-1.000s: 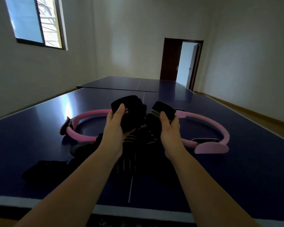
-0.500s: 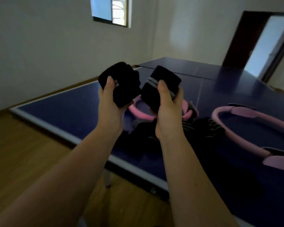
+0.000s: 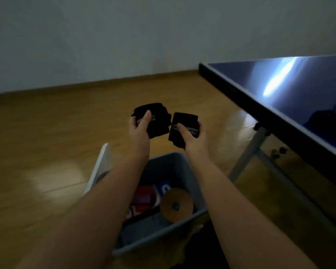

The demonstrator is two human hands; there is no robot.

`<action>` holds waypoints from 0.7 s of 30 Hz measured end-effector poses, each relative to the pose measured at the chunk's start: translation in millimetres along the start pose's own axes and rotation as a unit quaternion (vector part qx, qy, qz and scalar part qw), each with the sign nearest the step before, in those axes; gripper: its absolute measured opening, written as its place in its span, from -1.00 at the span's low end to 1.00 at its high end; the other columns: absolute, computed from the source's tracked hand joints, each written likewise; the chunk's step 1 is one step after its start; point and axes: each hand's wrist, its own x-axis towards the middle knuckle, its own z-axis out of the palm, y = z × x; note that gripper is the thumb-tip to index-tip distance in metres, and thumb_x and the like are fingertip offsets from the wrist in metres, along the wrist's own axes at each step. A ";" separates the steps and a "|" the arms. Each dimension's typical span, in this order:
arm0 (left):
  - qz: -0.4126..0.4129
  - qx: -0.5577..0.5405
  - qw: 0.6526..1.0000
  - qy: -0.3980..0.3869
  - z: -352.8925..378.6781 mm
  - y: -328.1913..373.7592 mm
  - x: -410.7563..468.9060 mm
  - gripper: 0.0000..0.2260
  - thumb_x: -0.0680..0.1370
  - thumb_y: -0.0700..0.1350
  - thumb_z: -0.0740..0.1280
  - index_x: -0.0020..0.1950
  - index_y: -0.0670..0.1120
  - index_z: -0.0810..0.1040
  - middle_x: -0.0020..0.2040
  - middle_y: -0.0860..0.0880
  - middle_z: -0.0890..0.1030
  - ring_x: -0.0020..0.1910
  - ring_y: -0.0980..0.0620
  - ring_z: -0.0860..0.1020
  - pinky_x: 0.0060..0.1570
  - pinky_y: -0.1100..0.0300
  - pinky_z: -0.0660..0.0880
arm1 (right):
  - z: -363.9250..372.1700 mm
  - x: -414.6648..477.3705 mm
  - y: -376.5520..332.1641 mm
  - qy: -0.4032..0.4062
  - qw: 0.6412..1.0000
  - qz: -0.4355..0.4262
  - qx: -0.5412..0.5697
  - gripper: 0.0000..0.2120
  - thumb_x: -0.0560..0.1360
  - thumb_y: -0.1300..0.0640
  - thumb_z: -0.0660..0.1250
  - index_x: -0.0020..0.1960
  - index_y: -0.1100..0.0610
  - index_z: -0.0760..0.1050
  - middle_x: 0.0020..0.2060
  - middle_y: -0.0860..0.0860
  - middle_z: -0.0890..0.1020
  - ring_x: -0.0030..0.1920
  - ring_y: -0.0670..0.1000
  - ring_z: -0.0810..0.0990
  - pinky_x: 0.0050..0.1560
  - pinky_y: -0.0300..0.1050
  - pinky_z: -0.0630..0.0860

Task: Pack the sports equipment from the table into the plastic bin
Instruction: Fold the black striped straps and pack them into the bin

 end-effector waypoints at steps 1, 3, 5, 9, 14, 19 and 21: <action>-0.012 0.011 1.000 0.015 -12.0 -15.8 6.6 -0.60 0.62 0.01 0.33 0.42 -0.09 0.42 0.22 -0.05 0.59 0.13 0.02 0.61 -0.01 0.26 0.59 | 10.4 5.9 17.2 -0.006 1.000 0.020 -0.010 -0.40 0.48 -0.06 0.47 0.44 -0.05 0.32 0.24 -0.02 0.53 0.21 0.06 0.57 0.21 0.13 0.57; -0.042 0.036 0.998 0.036 -29.7 -45.5 19.1 -0.57 0.62 0.03 0.33 0.44 -0.08 0.39 0.24 -0.02 0.57 0.12 0.08 0.59 -0.12 0.33 0.56 | 22.8 16.3 44.2 -0.004 0.998 0.055 -0.038 -0.37 0.50 -0.08 0.45 0.47 -0.05 0.27 0.29 -0.02 0.49 0.25 0.07 0.53 0.19 0.05 0.56; -0.074 0.061 0.994 0.052 -47.5 -78.8 33.3 -0.50 0.58 0.10 0.36 0.45 -0.08 0.37 0.26 -0.03 0.55 0.16 0.05 0.57 -0.05 0.28 0.57 | 33.4 28.8 75.2 0.002 0.993 0.095 -0.073 -0.32 0.51 -0.10 0.42 0.53 -0.04 0.20 0.36 -0.02 0.43 0.31 0.09 0.47 0.12 -0.01 0.54; -0.145 0.147 0.976 0.072 -81.9 -145.4 51.4 -0.28 0.49 0.25 0.40 0.55 0.02 0.25 0.46 -0.01 0.40 0.37 -0.06 0.45 0.29 -0.10 0.49 | 46.7 56.0 157.9 -0.018 0.972 0.177 -0.152 -0.33 0.54 -0.11 0.39 0.54 -0.04 0.18 0.39 0.01 0.39 0.27 0.09 0.48 0.16 0.04 0.55; -0.208 0.297 0.926 0.104 -131.0 -240.9 61.4 -0.37 0.52 0.21 0.38 0.48 -0.04 0.34 0.38 -0.08 0.43 0.25 -0.06 0.49 0.11 0.12 0.45 | 57.3 71.7 266.7 -0.063 0.923 0.276 -0.260 -0.38 0.51 -0.08 0.38 0.49 -0.02 0.22 0.21 0.04 0.43 0.04 0.08 0.50 0.09 0.06 0.57; -0.310 0.372 0.869 0.101 -167.7 -330.1 60.9 -0.51 0.30 0.33 0.34 0.11 0.11 0.47 0.12 -0.13 0.57 -0.03 -0.10 0.59 -0.01 -0.05 0.62 | 54.0 66.6 351.3 -0.136 0.858 0.357 -0.343 -0.26 0.41 -0.15 0.36 0.51 -0.08 0.14 0.32 0.13 0.35 0.18 0.21 0.48 0.16 0.08 0.53; -0.341 0.407 0.843 0.086 -179.2 -356.7 57.5 -0.58 0.39 0.24 0.39 0.13 0.05 0.49 0.13 -0.16 0.52 -0.01 -0.15 0.57 0.02 -0.03 0.60 | 47.3 62.4 379.2 -0.164 0.839 0.374 -0.360 -0.32 0.40 -0.15 0.38 0.45 -0.07 0.22 0.28 0.14 0.39 0.14 0.20 0.50 0.15 0.12 0.56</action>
